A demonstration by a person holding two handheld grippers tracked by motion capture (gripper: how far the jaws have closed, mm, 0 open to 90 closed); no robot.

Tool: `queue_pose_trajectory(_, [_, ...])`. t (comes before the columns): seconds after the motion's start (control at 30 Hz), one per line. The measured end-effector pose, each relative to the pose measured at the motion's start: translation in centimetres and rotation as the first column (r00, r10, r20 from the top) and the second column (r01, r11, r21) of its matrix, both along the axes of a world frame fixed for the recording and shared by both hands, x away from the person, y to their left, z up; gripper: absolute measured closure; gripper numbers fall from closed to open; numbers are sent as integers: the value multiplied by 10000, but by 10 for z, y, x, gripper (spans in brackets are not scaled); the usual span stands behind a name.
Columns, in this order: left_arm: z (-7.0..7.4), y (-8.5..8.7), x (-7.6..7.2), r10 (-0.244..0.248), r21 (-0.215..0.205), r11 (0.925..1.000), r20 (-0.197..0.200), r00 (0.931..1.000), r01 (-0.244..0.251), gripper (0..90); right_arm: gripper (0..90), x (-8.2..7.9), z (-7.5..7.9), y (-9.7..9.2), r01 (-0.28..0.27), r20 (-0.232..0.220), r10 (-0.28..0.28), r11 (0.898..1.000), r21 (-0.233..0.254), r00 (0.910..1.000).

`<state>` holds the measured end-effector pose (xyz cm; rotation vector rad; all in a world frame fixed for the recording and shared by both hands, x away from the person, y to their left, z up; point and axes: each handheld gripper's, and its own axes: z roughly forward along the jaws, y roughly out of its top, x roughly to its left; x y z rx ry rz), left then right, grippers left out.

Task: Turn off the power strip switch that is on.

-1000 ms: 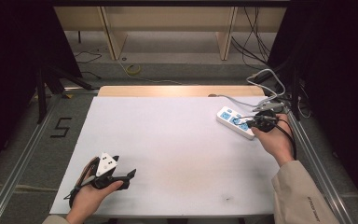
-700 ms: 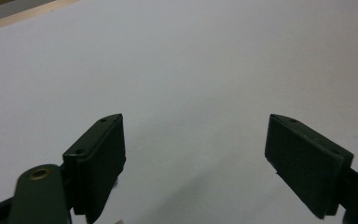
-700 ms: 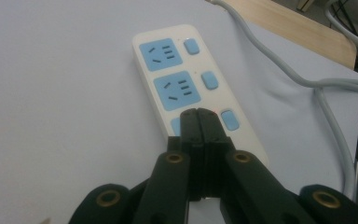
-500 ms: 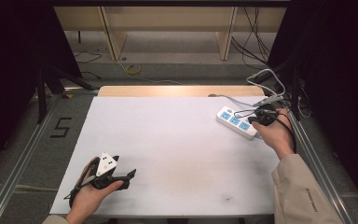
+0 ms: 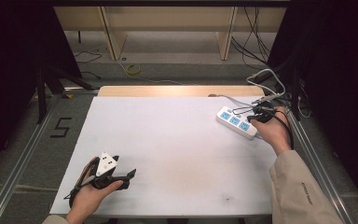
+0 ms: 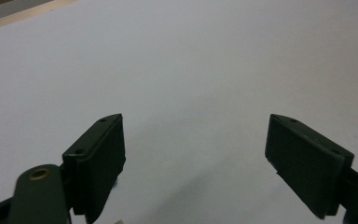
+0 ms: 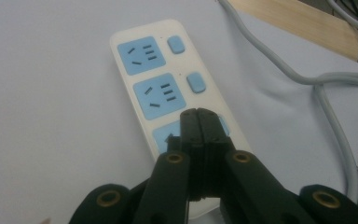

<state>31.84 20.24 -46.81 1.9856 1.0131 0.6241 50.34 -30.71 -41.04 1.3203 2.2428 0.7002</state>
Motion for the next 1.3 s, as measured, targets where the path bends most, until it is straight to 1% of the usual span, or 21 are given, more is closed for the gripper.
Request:
queue_pose_trajectory(0.23, [0, 0, 0, -13, 10, 10000, -12, 10000, 13, 200, 900, 9, 1, -1, 99, -80, -100, 9999, -75, 9999])
queue_pose_trajectory(0.63, [0, 1, 0, -6, 22, 10000, -5, 10000, 6, 201, 900, 19, -8, -1, 344, -366, -350, 9993, -155, 9987])
queue_pose_trajectory(0.97, [0, 1, 0, -3, 7, 10000, -30, 10000, 3, 202, 900, 29, -9, -1, 381, -569, -398, 9988, -309, 9976])
queue_pose_trajectory(1.1, [0, 1, 0, -6, 41, 10000, -5, 10000, 6, 202, 900, 34, -11, -1, 434, -776, -457, 9986, -305, 9959])
queue_pose_trajectory(1.17, [0, 1, 0, -5, 43, 10000, -4, 10000, 5, 202, 900, 35, -11, -1, 443, -810, -466, 9986, -303, 9956])
queue_pose_trajectory(1.3, [0, 1, 0, -24, 23, 10000, -14, 10000, 24, 202, 900, 38, -16, -2, 504, -1044, -534, 9982, -313, 9931])
